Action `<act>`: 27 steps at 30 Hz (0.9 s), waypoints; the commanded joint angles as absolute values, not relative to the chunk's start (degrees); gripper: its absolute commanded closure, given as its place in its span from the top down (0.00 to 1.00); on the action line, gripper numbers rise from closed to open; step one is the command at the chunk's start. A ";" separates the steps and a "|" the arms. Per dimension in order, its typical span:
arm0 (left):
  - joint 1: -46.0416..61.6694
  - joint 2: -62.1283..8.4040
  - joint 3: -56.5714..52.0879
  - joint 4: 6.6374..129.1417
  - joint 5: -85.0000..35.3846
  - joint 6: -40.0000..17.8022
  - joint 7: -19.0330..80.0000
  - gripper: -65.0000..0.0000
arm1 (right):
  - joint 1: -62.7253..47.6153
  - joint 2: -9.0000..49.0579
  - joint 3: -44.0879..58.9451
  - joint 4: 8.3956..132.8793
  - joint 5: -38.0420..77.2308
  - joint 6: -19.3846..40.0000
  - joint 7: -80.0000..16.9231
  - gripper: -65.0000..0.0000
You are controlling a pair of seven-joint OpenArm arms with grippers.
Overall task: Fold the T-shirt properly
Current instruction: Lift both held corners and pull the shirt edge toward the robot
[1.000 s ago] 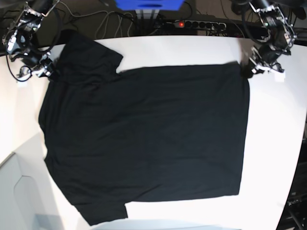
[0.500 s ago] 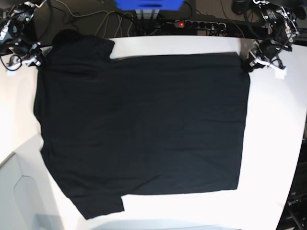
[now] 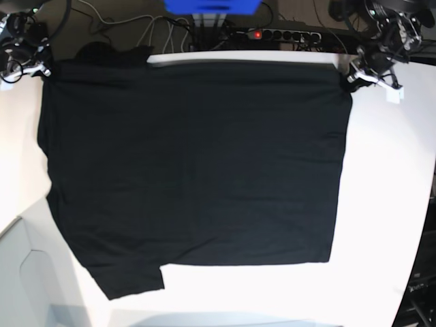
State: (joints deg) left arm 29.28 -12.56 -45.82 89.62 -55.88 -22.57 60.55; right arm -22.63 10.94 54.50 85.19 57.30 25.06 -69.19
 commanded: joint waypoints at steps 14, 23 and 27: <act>36.62 -11.82 -46.73 97.01 -57.27 -22.90 58.24 0.00 | -26.07 12.18 55.08 86.20 57.98 25.54 -68.09 0.00; 38.73 -8.40 -48.75 103.69 -56.75 -26.15 58.24 0.00 | -28.00 11.74 56.57 93.93 57.98 25.54 -68.00 0.00; 38.29 -8.31 -48.75 105.71 -56.75 -26.07 58.51 0.00 | -27.65 11.74 56.40 94.55 57.98 25.54 -67.91 0.00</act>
State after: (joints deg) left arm 37.87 -7.66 -48.29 104.92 -55.94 -25.89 59.29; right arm -27.35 10.74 55.96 93.65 57.25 25.08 -68.84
